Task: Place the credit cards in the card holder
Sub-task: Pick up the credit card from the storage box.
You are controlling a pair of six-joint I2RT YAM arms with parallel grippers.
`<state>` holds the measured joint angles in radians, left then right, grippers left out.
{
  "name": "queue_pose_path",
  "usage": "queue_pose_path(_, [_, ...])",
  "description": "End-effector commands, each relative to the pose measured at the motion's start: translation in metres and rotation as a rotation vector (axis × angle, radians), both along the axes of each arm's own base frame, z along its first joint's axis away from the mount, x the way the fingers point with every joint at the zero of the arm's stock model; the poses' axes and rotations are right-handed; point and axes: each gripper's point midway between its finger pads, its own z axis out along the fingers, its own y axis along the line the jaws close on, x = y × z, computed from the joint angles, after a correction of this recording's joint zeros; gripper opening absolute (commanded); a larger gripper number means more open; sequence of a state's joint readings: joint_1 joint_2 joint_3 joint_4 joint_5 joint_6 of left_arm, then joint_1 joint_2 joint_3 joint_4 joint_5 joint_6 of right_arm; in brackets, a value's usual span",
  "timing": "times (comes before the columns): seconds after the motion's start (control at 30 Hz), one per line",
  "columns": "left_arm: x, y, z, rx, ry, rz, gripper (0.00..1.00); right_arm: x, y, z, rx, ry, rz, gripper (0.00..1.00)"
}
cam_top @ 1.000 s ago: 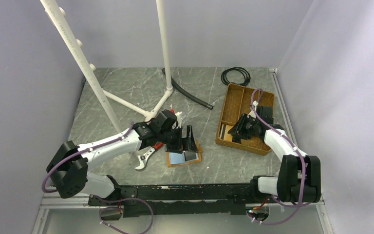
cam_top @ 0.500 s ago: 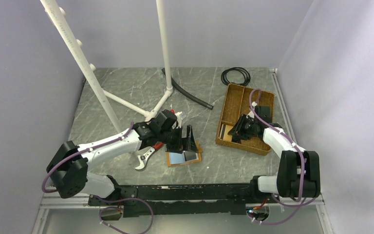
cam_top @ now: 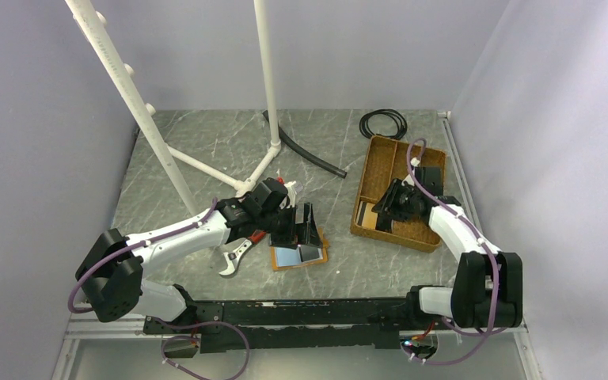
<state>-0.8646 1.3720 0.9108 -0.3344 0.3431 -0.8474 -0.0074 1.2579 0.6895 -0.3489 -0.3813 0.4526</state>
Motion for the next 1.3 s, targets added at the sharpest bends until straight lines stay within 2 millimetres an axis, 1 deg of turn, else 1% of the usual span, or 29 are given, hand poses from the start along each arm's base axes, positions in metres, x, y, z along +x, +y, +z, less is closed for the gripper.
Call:
queue_pose_path(0.0, [0.004, -0.007, 0.013, -0.047, -0.036, -0.015, 1.0, 0.015, 0.001, 0.003, 0.003, -0.039, 0.008, 0.36])
queue_pose_path(0.13, [0.003, -0.005, 0.013, -0.043, -0.037, -0.011, 0.99, 0.014, 0.006, -0.006, 0.033, -0.024, 0.019, 0.34])
queue_pose_path(0.3, [0.003, -0.005, 0.013, -0.046, -0.035, -0.01, 0.99, 0.016, 0.007, -0.005, 0.038, -0.027, 0.016, 0.31])
queue_pose_path(0.33, [0.003, -0.006, 0.013, -0.047, -0.034, -0.012, 0.99, 0.014, 0.014, -0.004, 0.037, -0.028, 0.038, 0.29])
queue_pose_path(0.43, [0.004, -0.007, 0.013, -0.05, -0.034, -0.013, 0.99, 0.014, 0.019, -0.003, 0.045, -0.027, 0.052, 0.27])
queue_pose_path(0.57, [0.004, -0.007, 0.012, -0.049, -0.033, -0.015, 0.99, 0.012, 0.025, -0.007, 0.056, -0.013, 0.064, 0.27])
queue_pose_path(0.77, [0.003, -0.007, 0.012, -0.048, -0.031, -0.021, 0.99, 0.009, 0.025, -0.005, 0.057, -0.006, 0.063, 0.29])
queue_pose_path(0.87, [0.003, -0.008, 0.011, -0.047, -0.03, -0.023, 0.99, 0.006, 0.021, -0.005, 0.045, 0.01, 0.035, 0.29])
queue_pose_path(1.1, [0.003, -0.009, 0.011, -0.052, -0.03, -0.023, 0.99, -0.009, 0.019, -0.018, 0.042, 0.065, 0.013, 0.3])
queue_pose_path(1.27, [0.003, -0.008, 0.01, -0.048, -0.026, -0.025, 1.0, -0.018, 0.02, -0.018, 0.046, 0.067, 0.019, 0.31])
